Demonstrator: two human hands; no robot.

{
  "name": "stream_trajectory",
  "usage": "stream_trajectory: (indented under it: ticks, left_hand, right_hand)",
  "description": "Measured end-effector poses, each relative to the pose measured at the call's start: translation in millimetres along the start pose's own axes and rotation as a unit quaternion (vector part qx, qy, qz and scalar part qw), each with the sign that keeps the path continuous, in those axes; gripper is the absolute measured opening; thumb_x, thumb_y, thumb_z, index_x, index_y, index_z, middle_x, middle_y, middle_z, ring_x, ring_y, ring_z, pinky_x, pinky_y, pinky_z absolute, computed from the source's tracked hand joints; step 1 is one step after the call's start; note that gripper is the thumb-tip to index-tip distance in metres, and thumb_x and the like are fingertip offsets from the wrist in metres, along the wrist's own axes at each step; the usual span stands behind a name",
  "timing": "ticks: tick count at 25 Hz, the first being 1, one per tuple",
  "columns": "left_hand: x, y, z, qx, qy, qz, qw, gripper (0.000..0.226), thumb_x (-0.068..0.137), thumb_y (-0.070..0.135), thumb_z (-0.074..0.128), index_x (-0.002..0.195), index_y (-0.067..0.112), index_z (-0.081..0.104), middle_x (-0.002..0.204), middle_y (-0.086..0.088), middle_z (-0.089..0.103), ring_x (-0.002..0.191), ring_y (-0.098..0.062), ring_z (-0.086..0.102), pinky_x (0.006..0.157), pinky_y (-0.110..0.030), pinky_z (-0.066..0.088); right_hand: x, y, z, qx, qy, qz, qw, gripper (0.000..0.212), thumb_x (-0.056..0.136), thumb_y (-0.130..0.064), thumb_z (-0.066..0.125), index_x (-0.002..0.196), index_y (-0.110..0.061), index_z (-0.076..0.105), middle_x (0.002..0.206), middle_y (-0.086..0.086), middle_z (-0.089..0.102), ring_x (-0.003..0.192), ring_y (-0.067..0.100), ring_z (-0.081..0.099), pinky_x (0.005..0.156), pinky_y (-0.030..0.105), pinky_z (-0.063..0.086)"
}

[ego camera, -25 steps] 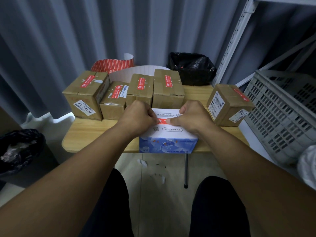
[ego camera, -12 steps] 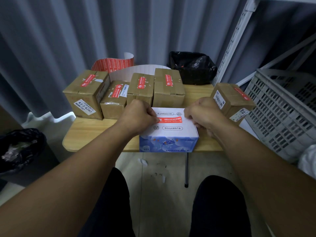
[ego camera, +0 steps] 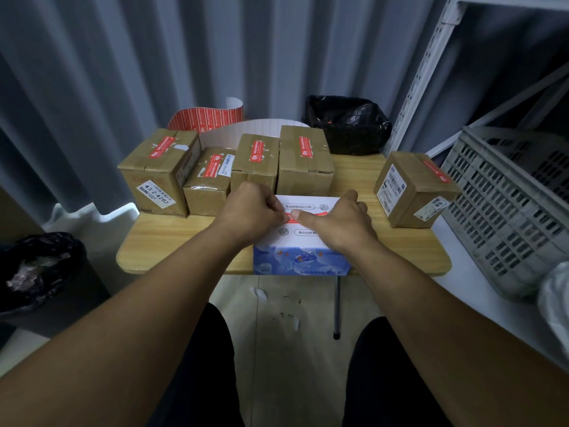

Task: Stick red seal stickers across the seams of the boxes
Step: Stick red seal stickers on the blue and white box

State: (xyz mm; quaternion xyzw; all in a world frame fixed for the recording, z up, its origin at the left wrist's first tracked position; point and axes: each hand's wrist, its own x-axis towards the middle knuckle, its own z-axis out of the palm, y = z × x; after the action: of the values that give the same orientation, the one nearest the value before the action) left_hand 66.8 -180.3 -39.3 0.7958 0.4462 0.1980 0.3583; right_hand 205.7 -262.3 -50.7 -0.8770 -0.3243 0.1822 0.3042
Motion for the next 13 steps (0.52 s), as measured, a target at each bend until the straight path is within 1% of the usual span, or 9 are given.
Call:
stream_trajectory:
  ticks: [3, 5, 6, 9, 10, 13]
  left_hand:
    - [-0.1, 0.3, 0.1, 0.002, -0.003, 0.002, 1.0, 0.009, 0.088, 0.02, 0.077, 0.079, 0.018, 0.075, 0.089, 0.002, 0.073, 0.084, -0.012, 0.067, 0.072, -0.029, 0.054]
    - [-1.4, 1.8, -0.1, 0.005, -0.006, 0.0, 1.0, 0.01, 0.088, 0.02, 0.077, 0.079, 0.019, 0.074, 0.088, 0.003, 0.072, 0.084, -0.011, 0.066, 0.072, -0.029, 0.054]
    - [-1.9, 2.6, -0.4, 0.004, -0.008, -0.002, 1.0, 0.011, 0.089, 0.02, 0.076, 0.078, 0.019, 0.073, 0.087, 0.004, 0.07, 0.083, -0.01, 0.065, 0.071, -0.028, 0.052]
    - [-2.2, 3.9, -0.8, 0.001, -0.014, -0.003, 1.0, 0.015, 0.09, 0.019, 0.076, 0.075, 0.02, 0.07, 0.088, 0.003, 0.069, 0.085, -0.012, 0.065, 0.07, -0.028, 0.052]
    - [-2.5, 4.0, -0.6, -0.001, -0.015, -0.003, 1.0, 0.015, 0.09, 0.019, 0.075, 0.076, 0.02, 0.07, 0.09, 0.002, 0.07, 0.087, -0.013, 0.066, 0.071, -0.028, 0.054]
    - [-3.1, 4.4, -0.4, -0.002, -0.015, -0.004, 1.0, 0.014, 0.09, 0.019, 0.075, 0.077, 0.02, 0.07, 0.095, 0.0, 0.072, 0.091, -0.015, 0.067, 0.074, -0.03, 0.056]
  right_hand:
    - [3.0, 4.0, -0.2, 0.018, 0.002, -0.002, 1.0, 0.095, 0.072, -0.065, 0.077, 0.138, -0.009, 0.037, 0.143, 0.011, 0.044, 0.131, 0.034, 0.045, 0.104, 0.046, 0.045]
    - [5.4, 5.7, 0.4, 0.042, -0.002, 0.008, 0.999, 0.09, 0.077, -0.06, 0.076, 0.14, -0.01, 0.037, 0.143, 0.01, 0.044, 0.129, 0.034, 0.048, 0.103, 0.048, 0.046]
    - [6.2, 6.2, 1.0, 0.054, -0.004, 0.01, 0.998, 0.089, 0.077, -0.059, 0.075, 0.142, -0.012, 0.036, 0.142, 0.008, 0.045, 0.127, 0.033, 0.05, 0.101, 0.049, 0.048]
    - [6.5, 7.9, 1.9, 0.1, -0.013, 0.017, 0.995, 0.091, 0.067, -0.058, 0.067, 0.144, -0.02, 0.036, 0.137, 0.005, 0.052, 0.12, 0.034, 0.057, 0.095, 0.051, 0.053]
    - [8.1, 10.4, 3.0, 0.111, -0.013, 0.017, 0.994, 0.088, 0.068, -0.056, 0.066, 0.143, -0.022, 0.037, 0.136, 0.004, 0.054, 0.118, 0.034, 0.058, 0.093, 0.051, 0.054]
    - [10.8, 15.2, 5.1, 0.133, -0.013, 0.017, 0.991, 0.068, 0.076, -0.048, 0.063, 0.137, -0.024, 0.043, 0.129, 0.002, 0.057, 0.112, 0.032, 0.062, 0.089, 0.049, 0.057]
